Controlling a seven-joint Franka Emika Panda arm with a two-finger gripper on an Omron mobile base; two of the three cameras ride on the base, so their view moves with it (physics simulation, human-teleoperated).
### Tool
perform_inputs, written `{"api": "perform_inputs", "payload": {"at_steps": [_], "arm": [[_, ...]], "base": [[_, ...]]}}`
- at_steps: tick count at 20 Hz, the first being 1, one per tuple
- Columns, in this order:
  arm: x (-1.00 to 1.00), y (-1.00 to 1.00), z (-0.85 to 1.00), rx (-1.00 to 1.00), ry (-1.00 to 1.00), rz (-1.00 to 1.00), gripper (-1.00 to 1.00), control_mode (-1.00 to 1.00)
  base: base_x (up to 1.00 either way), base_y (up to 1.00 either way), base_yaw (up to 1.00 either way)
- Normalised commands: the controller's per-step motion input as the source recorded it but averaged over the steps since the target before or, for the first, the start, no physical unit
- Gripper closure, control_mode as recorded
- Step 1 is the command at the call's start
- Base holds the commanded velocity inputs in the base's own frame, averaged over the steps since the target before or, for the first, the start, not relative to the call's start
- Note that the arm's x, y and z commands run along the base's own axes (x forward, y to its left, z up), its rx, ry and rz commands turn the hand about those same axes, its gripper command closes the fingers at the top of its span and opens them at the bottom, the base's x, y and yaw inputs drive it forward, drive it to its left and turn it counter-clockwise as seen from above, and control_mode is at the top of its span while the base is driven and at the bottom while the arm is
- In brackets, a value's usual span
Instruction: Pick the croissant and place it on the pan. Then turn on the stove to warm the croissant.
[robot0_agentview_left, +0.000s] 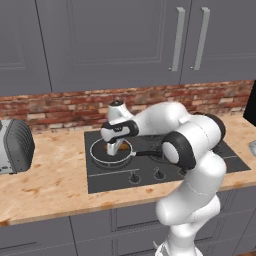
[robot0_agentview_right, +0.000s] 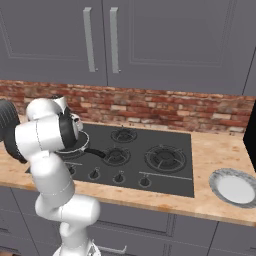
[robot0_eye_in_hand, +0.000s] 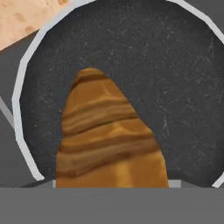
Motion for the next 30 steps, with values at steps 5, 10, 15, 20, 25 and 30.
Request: {"api": "perform_inputs", "payload": {"at_steps": [5, 10, 15, 20, 25, 30], "arm": [[0.4, 0.16, -0.25, 0.0, 0.05, 0.03, 1.0, -1.0], [0.3, 0.03, -0.18, 0.0, 0.03, 0.01, 1.0, -1.0], [0.08, 0.01, -0.16, 0.0, 0.0, 0.0, 1.0, -1.0], [0.0, 0.11, -0.13, 0.0, 0.0, 0.0, -1.0, -1.0], [-0.22, 0.01, -0.01, 0.0, -0.08, 0.0, -1.0, -1.0], [-0.59, 0.0, 0.13, 0.0, -0.24, 0.01, -1.0, -1.0]], "base": [[0.0, 0.0, 0.0], [0.0, 0.0, 0.0], [0.0, 0.0, 0.0], [0.0, 0.0, 0.0], [0.0, 0.0, 0.0], [0.0, 0.0, 0.0]]}}
